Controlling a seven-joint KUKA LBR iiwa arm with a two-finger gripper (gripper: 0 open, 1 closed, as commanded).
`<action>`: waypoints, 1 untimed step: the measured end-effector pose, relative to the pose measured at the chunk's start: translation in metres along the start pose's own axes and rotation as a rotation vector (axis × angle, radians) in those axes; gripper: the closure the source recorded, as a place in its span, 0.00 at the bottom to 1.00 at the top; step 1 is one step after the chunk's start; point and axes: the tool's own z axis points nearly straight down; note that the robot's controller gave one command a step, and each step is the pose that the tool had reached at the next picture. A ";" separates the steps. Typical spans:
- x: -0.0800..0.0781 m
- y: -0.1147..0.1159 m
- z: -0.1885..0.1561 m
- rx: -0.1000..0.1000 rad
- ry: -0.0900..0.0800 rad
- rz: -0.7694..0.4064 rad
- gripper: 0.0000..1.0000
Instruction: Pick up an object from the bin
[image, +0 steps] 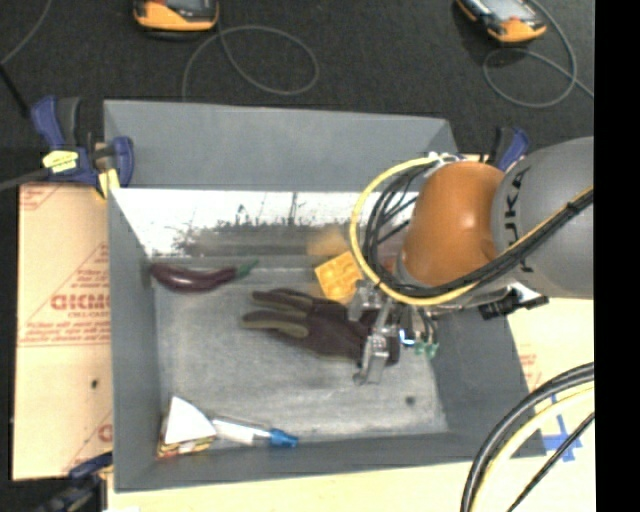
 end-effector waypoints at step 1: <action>-0.026 0.011 0.012 0.000 -0.009 0.001 0.00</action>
Offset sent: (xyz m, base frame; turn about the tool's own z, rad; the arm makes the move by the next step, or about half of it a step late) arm 0.0481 -0.0109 -0.0380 -0.3125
